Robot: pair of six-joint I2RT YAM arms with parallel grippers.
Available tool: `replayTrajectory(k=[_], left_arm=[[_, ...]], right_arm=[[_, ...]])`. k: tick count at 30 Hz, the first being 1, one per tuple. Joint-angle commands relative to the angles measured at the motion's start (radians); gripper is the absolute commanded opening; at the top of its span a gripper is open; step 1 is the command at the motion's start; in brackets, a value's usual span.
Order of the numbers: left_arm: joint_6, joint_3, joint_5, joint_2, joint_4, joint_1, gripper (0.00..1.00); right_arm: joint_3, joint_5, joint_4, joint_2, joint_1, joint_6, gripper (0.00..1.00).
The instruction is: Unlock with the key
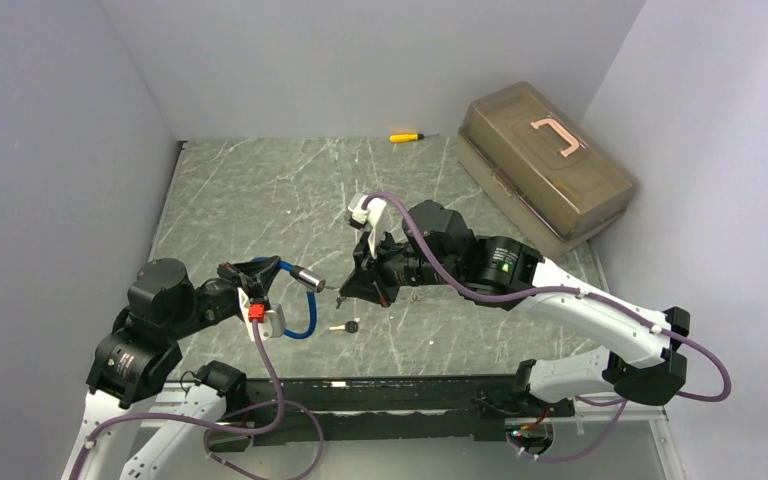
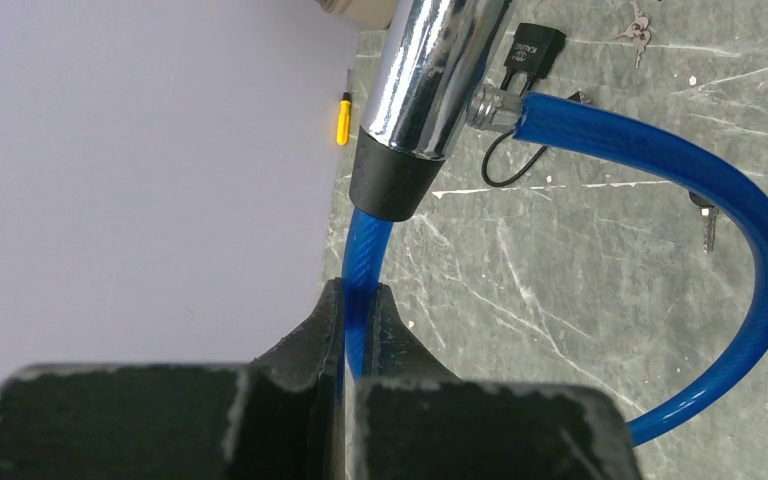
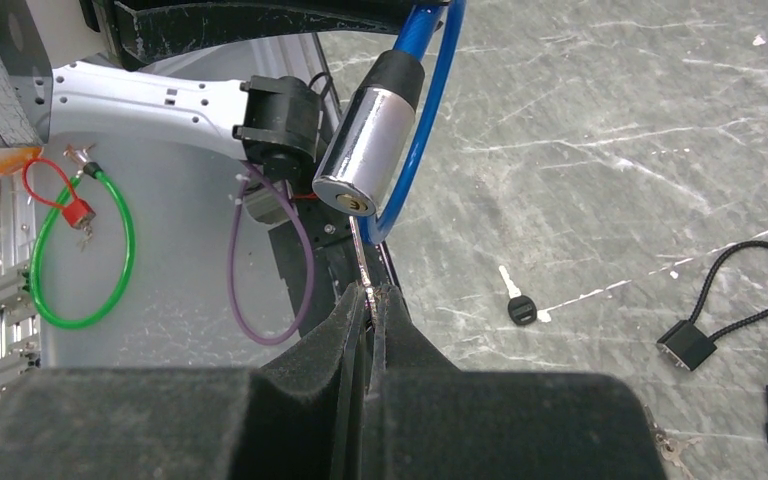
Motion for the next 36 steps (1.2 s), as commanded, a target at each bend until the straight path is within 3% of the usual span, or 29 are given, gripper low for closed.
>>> replayTrajectory(k=[1, 27, 36], left_arm=[[-0.004, 0.041, 0.026, -0.005, 0.05, -0.001, 0.0], [0.021, 0.051, 0.039, -0.011, 0.02, -0.002, 0.0], [0.013, 0.042, -0.085, 0.015, 0.045, -0.002, 0.0]], right_arm=[[0.016, -0.006, 0.055, -0.024, 0.001, 0.004, 0.0], [0.058, 0.035, 0.036, 0.048, 0.002, 0.026, 0.0], [0.08, 0.094, -0.001, 0.098, 0.002, 0.085, 0.0]])
